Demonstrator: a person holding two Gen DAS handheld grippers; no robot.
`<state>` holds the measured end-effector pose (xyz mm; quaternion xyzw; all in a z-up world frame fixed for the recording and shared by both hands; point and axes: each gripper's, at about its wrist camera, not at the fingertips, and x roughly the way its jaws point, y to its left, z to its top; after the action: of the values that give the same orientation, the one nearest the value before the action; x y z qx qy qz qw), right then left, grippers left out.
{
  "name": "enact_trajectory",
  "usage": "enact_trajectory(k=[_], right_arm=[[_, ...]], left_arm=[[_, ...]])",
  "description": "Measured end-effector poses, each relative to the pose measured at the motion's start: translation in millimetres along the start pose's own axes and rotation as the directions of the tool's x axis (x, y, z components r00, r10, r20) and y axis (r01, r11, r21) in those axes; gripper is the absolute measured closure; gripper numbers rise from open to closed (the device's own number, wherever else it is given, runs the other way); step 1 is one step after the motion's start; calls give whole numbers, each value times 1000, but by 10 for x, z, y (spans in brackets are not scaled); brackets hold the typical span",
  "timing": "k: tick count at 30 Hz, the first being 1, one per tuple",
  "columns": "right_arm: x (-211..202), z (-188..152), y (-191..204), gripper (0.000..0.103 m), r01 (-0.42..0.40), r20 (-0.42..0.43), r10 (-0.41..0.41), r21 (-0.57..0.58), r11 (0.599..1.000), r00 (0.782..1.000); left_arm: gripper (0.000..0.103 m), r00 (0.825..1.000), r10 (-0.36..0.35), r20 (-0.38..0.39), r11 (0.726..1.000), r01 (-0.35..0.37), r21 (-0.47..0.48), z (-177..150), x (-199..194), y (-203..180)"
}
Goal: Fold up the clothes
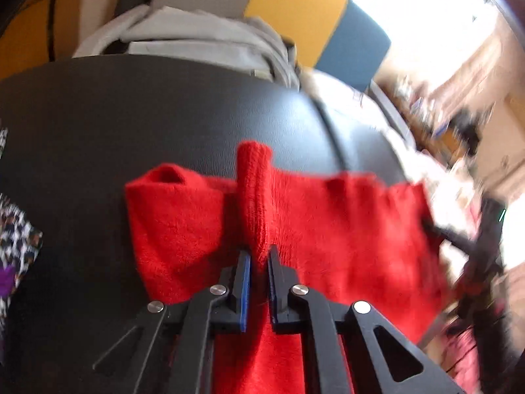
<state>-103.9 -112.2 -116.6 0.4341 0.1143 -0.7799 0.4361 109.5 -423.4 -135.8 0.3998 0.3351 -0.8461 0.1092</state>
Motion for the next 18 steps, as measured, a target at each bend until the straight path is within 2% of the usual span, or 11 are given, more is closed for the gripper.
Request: enact_trajectory(k=[2, 4, 7, 8, 12, 14, 16, 18], right_arm=[[-162, 7, -17, 92, 29, 44, -29, 8, 1000, 999], [-153, 12, -81, 92, 43, 39, -44, 28, 999, 998], [116, -20, -113, 92, 61, -28, -60, 35, 998, 998], [214, -38, -110, 91, 79, -46, -77, 30, 996, 996], [291, -45, -156, 89, 88, -29, -86, 63, 994, 996], [209, -49, -229, 72, 67, -24, -65, 103, 992, 998], [50, -56, -252, 62, 48, 6, -49, 122, 991, 999], [-161, -72, -232, 62, 37, 58, -44, 120, 992, 997]], left_arm=[[95, 999, -21, 35, 997, 23, -74, -33, -167, 161], [95, 1000, 9, 16, 994, -7, -107, -93, -156, 295], [95, 995, 80, -52, 989, -86, -118, -170, 40, 422], [95, 995, 90, -52, 988, -96, -118, -175, 57, 426], [95, 988, 144, -51, 983, -149, -109, -184, 13, 350], [93, 982, 184, -40, 978, -187, -94, -210, -89, 265], [91, 977, 214, 1, 974, -213, -76, -251, -230, 151], [91, 961, 266, 71, 963, -261, -72, -272, -380, 4]])
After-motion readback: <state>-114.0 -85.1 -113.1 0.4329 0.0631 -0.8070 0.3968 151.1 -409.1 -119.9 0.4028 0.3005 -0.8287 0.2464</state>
